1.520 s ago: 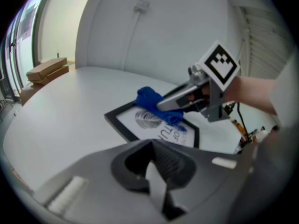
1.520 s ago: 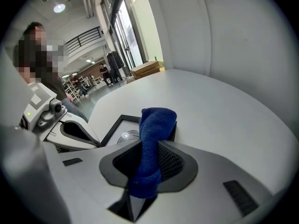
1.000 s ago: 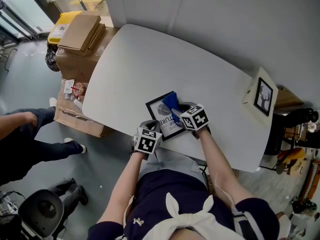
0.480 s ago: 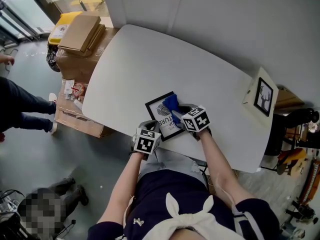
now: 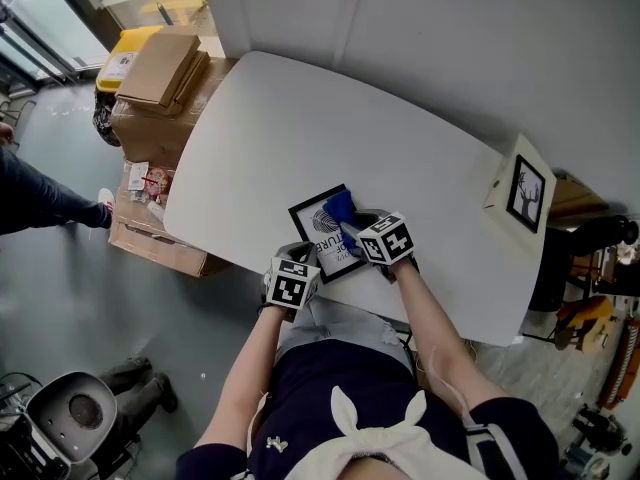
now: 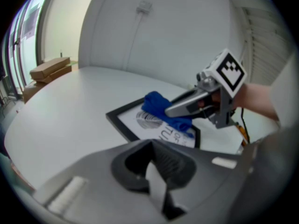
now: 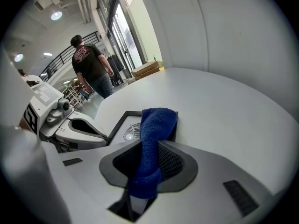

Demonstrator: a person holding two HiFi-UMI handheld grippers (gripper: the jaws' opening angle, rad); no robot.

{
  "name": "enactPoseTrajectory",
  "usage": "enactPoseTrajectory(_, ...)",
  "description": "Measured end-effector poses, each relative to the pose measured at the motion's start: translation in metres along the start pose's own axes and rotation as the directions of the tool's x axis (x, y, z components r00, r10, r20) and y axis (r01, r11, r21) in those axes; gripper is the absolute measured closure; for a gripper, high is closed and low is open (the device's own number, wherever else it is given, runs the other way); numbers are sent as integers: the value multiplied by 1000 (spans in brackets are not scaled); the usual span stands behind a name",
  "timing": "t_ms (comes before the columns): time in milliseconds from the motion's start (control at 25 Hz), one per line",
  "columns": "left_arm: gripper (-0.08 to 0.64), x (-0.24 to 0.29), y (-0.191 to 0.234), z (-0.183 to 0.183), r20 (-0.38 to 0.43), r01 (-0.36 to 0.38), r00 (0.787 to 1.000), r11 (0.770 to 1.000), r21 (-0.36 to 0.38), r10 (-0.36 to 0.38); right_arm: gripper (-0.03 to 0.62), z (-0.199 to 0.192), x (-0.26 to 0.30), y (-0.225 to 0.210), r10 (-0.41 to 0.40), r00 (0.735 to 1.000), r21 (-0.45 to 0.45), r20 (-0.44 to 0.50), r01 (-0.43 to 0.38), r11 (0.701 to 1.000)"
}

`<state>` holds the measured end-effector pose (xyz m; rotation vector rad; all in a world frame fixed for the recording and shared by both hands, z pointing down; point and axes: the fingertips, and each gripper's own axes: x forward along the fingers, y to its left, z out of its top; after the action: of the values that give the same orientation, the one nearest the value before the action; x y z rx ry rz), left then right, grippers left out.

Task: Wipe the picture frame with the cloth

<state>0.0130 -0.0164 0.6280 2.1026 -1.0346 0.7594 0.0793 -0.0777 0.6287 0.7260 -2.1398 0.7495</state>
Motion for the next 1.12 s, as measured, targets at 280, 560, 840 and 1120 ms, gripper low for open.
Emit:
enactPoseTrajectory(280,558,-1,1,0,6,0,1000,1000,-9,0,508,0,2,2,-8,1000,15,-12,8,1000)
enactPoseTrajectory(560,558,-1,3,-1,3,-12,1000,1000,-9,12,508,0,3,4,-8,1000,35,-19,9,999)
enactPoseTrajectory(840,558,-1,3,0,6,-6,1000,1000,-12,6,508,0,7,12,-6,999,-2,-37,6,1000)
enactPoseTrajectory(1120,557,-2,3,1,6,-9,1000,1000,-19,9,508,2,12,23,19,998,-17,-52,-20,1000)
